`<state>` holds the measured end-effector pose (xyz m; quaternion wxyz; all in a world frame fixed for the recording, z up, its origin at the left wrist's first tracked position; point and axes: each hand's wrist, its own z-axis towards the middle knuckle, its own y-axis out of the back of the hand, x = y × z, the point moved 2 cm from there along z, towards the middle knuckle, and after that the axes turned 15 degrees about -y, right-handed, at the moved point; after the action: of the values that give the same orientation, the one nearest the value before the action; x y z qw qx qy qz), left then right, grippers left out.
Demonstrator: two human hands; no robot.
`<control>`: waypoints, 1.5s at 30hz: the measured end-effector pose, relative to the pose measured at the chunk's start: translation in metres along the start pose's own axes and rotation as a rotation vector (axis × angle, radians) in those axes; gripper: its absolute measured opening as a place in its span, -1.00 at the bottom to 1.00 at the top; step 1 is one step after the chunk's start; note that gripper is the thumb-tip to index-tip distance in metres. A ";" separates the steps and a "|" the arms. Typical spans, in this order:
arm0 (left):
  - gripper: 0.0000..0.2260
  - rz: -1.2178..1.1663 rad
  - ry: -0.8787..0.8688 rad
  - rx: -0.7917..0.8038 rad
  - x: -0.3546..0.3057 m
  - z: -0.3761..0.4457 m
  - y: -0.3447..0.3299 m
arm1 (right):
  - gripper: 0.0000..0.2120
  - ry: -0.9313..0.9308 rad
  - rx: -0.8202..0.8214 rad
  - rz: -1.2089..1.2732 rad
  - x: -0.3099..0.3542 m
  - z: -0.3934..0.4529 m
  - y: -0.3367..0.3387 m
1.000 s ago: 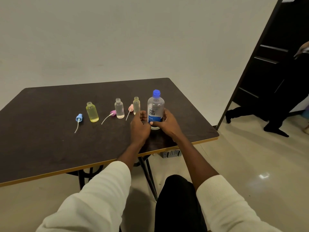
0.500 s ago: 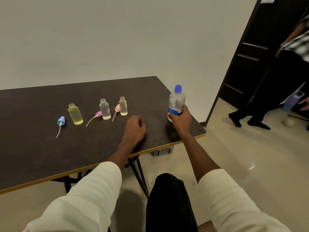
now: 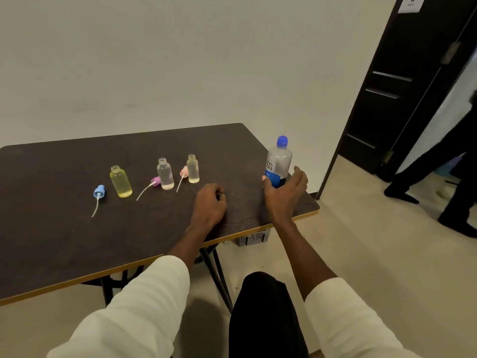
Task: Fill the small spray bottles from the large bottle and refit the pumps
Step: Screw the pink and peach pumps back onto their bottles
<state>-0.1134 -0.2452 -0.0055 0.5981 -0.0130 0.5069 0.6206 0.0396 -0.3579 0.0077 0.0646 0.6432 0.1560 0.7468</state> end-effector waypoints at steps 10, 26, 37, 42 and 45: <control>-0.84 -0.103 0.085 -0.508 0.018 -0.015 0.057 | -0.84 0.267 0.485 0.014 0.043 -0.061 -0.069; -0.89 -0.084 0.218 -0.499 0.065 -0.005 0.077 | -0.68 0.182 0.739 -0.009 0.061 -0.060 -0.157; -0.63 -0.176 0.048 -0.412 0.062 -0.009 0.075 | -0.88 0.178 0.879 -0.033 0.048 -0.070 -0.142; -0.62 -0.178 0.003 -0.338 0.060 -0.013 0.073 | -0.69 0.212 1.039 -0.076 0.047 -0.080 -0.123; -0.68 -0.176 0.021 -0.346 0.059 -0.015 0.072 | -0.65 0.185 1.138 -0.106 0.046 -0.073 -0.119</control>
<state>-0.1936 -0.1947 -0.0051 0.6335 -0.1666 0.3959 0.6435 -0.0518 -0.2433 0.0042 -0.2680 0.5003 0.5698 0.5943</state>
